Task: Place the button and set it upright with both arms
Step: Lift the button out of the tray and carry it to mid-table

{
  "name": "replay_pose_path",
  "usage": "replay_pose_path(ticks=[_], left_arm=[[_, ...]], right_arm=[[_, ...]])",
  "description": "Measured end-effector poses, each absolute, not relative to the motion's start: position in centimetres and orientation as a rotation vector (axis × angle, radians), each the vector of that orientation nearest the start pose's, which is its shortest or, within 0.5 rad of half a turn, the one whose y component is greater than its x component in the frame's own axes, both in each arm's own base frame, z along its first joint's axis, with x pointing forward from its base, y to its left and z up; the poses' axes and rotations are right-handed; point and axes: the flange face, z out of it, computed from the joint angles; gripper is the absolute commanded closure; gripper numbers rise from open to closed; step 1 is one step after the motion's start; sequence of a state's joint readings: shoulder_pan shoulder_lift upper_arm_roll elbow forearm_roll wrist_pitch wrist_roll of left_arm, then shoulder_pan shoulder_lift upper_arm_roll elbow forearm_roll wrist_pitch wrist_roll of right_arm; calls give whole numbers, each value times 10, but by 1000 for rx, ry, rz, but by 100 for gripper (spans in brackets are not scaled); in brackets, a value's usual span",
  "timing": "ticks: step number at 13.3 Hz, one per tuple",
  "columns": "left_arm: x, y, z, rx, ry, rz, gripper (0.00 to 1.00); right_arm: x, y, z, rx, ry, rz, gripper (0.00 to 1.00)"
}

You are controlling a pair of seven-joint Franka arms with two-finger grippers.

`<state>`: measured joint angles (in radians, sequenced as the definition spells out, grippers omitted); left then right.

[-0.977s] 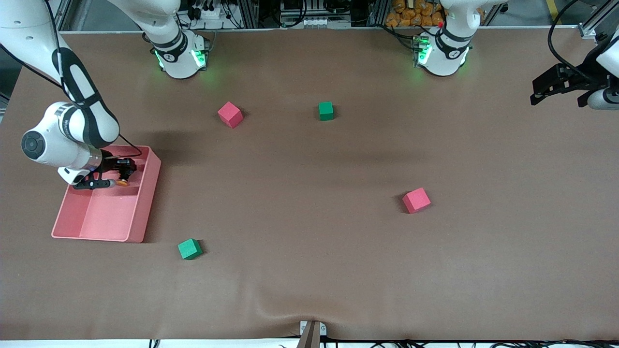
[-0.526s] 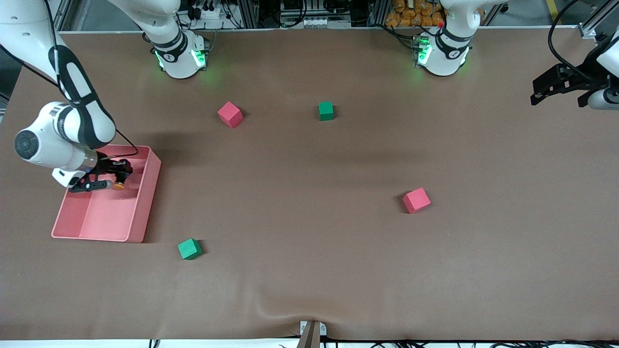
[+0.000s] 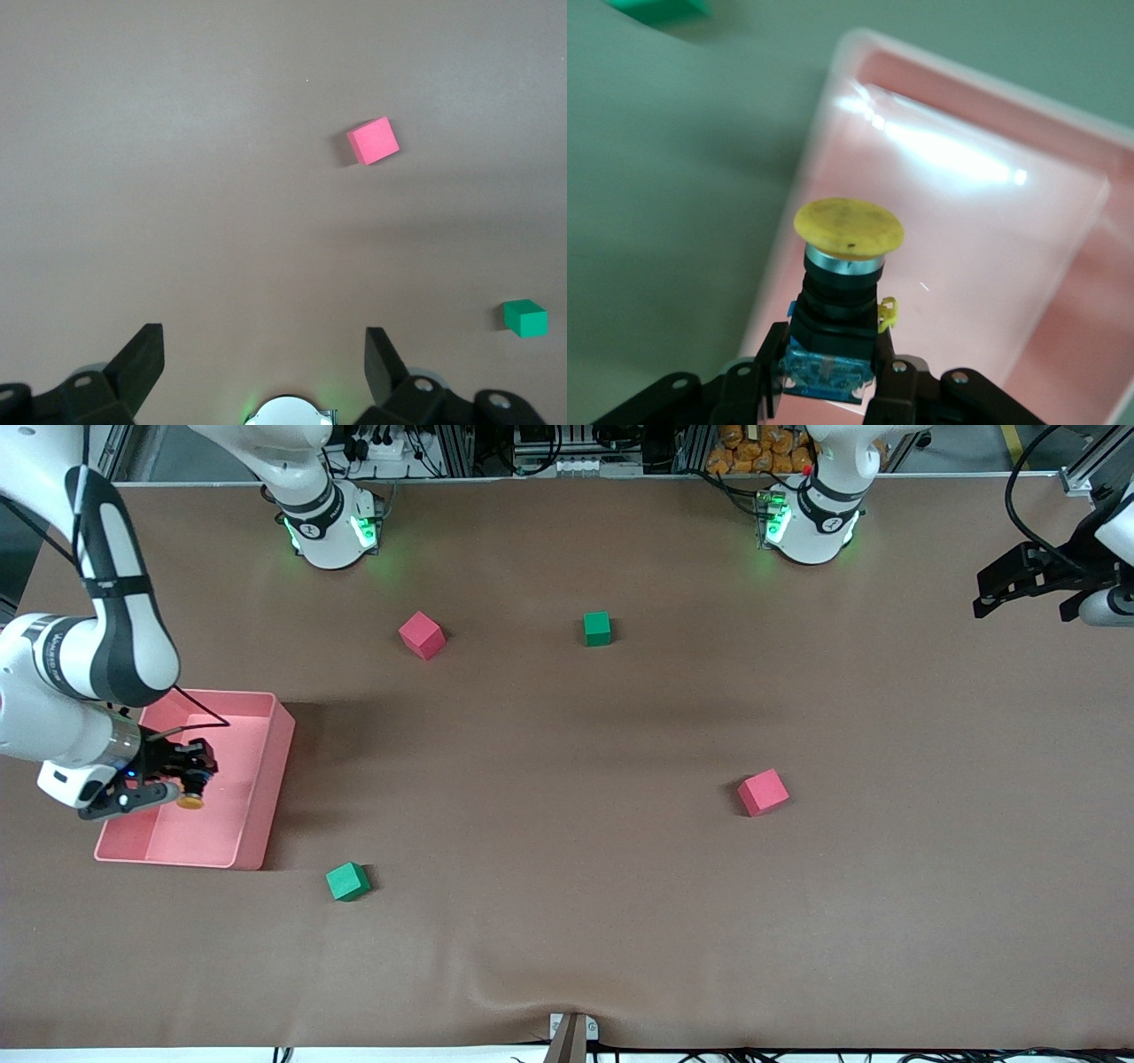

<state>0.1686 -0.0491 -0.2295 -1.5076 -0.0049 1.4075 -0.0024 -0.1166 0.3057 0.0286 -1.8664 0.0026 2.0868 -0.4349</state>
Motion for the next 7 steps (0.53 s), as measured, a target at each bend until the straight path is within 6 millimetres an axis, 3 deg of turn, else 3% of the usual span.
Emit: replay_pose_path(ticks=[2, 4, 7], left_arm=[[521, -36, 666, -3131, 93, 80, 0], [522, -37, 665, -3132, 96, 74, 0], [531, -38, 655, -3136, 103, 85, 0]], right_arm=[[627, 27, 372, -3030, -734, 77, 100], [624, 124, 381, -2973, -942, 40, 100], [599, 267, 362, -2876, -1067, 38, 100]])
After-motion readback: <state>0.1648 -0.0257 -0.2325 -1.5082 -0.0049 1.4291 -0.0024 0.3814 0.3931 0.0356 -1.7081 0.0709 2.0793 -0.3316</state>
